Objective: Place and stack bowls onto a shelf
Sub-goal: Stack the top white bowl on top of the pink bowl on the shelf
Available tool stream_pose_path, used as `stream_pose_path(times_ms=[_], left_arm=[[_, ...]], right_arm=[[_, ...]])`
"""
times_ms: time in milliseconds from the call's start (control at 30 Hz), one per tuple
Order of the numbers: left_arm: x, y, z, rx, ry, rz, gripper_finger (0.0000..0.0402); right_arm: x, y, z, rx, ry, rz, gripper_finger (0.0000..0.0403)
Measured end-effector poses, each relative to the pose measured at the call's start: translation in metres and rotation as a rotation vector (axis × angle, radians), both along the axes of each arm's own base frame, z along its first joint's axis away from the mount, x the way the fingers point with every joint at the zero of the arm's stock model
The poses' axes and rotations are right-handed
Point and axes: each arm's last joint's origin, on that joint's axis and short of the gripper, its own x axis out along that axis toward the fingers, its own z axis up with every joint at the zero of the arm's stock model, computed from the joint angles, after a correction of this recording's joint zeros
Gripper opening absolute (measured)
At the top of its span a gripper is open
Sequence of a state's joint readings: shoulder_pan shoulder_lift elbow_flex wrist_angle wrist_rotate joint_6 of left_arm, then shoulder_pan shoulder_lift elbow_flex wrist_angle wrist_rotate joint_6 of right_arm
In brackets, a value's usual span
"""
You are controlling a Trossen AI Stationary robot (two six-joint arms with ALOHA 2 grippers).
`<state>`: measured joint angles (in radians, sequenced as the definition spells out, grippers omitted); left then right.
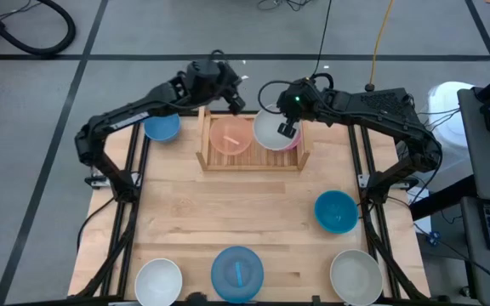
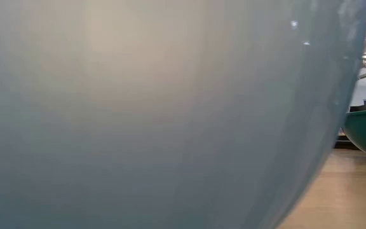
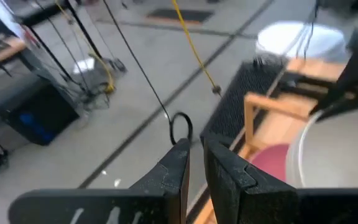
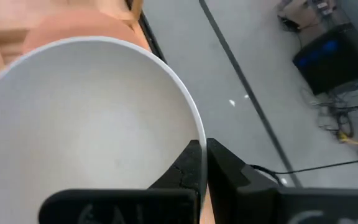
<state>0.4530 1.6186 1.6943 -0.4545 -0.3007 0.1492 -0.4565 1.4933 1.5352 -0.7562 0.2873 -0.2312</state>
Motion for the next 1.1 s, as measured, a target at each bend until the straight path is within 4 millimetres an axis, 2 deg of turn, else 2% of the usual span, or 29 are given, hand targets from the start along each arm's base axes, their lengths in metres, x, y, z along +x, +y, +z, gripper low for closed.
stream_pose_path(times_ms=[233, 500, 700, 933, 1100], left_arm=[[-0.042, -0.02, 0.035, 0.049, -0.022, 0.074, 0.0053], [-0.076, -0.036, 0.057, 0.077, -0.052, 0.136, 0.0053], [-0.084, -0.039, 0.061, 0.076, -0.075, 0.154, 0.0053], [-0.087, -0.041, 0.058, 0.052, -0.044, 0.158, 0.0053], [-0.087, -0.04, 0.058, 0.049, -0.048, 0.16, 0.0053]], right_arm=[[-0.008, -0.019, -0.004, 0.046, -0.032, -0.12, 0.0], [-0.001, -0.042, -0.028, 0.105, 0.023, -0.163, 0.0], [0.003, -0.059, -0.05, 0.191, 0.064, -0.192, 0.0], [0.002, -0.066, -0.068, 0.253, 0.155, -0.213, 0.0], [0.004, -0.07, -0.077, 0.321, 0.149, -0.184, 0.0]])
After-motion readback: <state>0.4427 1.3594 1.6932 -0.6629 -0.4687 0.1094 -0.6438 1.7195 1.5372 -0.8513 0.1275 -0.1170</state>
